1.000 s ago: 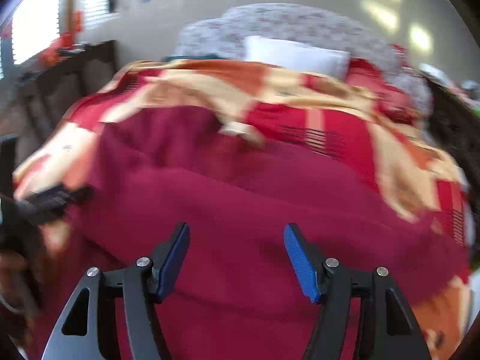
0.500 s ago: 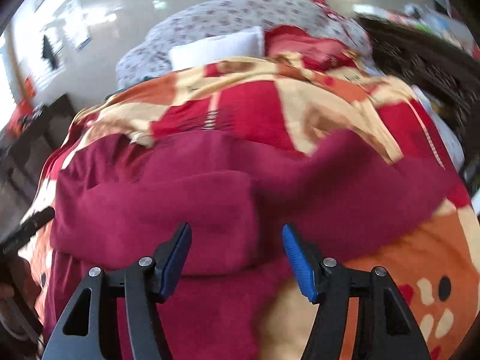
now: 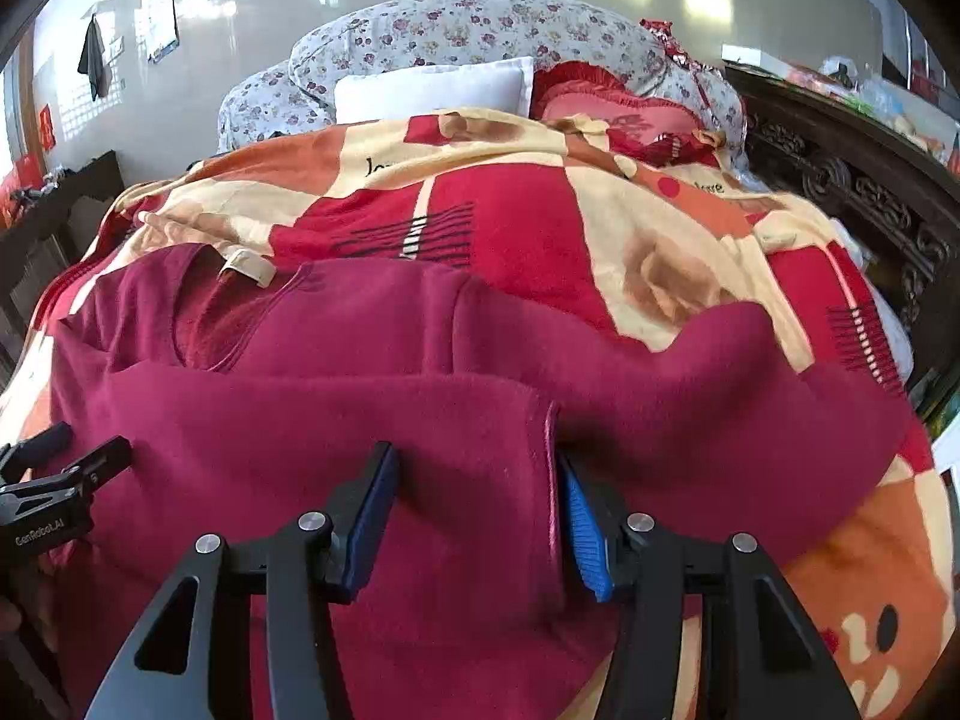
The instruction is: Fold small clothes
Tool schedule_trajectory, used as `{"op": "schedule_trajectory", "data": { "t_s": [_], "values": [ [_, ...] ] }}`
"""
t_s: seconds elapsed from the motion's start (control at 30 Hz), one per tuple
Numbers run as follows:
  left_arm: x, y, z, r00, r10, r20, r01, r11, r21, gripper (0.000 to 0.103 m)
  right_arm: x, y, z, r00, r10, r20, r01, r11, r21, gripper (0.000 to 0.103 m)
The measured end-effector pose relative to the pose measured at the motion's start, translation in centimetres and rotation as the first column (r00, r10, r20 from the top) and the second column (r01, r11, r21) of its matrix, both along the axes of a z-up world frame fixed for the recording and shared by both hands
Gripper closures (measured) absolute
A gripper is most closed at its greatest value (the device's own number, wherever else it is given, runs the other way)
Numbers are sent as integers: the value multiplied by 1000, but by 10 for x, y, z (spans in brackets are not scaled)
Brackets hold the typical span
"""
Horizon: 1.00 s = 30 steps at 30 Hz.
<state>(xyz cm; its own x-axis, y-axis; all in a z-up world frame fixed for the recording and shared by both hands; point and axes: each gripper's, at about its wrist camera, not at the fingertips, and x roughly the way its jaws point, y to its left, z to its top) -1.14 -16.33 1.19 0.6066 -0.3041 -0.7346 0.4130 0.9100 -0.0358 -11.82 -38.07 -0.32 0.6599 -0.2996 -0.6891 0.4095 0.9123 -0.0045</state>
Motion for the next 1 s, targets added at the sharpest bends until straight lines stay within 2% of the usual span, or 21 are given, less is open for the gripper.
{"op": "schedule_trajectory", "data": {
  "t_s": [0.1,0.23,0.3,0.37,0.4,0.5,0.57,0.63,0.67,0.73,0.8,0.87,1.0],
  "values": [
    [0,-1,-3,1000,-4,-3,4,1000,12,2,-3,-1,5,1000,5,-9,-4,1000,13,45],
    [1,1,-4,1000,-8,-13,8,1000,-3,1,-26,4,16,1000,11,26,-12,999,45,45],
    [0,-1,-5,1000,-11,-11,11,1000,2,0,-31,9,13,1000,14,15,-14,999,35,45],
    [1,-1,-6,1000,-13,-11,13,1000,6,0,-27,9,-2,999,11,-40,-9,999,36,45],
    [0,-2,-7,1000,-14,-12,14,1000,6,0,-25,6,-7,999,9,-41,-7,999,46,45],
    [2,-1,-7,1000,-16,-16,16,1000,-5,0,-36,0,0,1000,19,9,-20,995,98,45],
    [2,-1,-7,1000,-17,-19,17,1000,-10,0,-52,-14,10,999,6,48,-14,989,149,36],
    [2,-1,-7,1000,-17,-18,17,1000,-9,0,-75,-43,18,995,-71,70,59,985,163,25],
    [2,-1,-7,1000,-17,-18,17,1000,-9,0,-88,-62,19,989,-122,79,107,978,179,23],
    [2,-1,-8,1000,-17,-18,17,1000,-8,0,-117,-112,19,960,-256,111,215,932,292,23],
    [2,-1,-8,1000,-17,-18,17,1000,-8,0,-148,-168,13,901,-410,143,319,848,423,23],
    [2,-1,-8,1000,-17,-18,17,1000,-8,0,-160,-206,5,858,-497,132,391,798,458,23],
    [2,-1,-8,1000,-17,-18,16,1000,-7,0,-156,-259,-18,815,-573,88,464,736,493,23]
  ]
}}
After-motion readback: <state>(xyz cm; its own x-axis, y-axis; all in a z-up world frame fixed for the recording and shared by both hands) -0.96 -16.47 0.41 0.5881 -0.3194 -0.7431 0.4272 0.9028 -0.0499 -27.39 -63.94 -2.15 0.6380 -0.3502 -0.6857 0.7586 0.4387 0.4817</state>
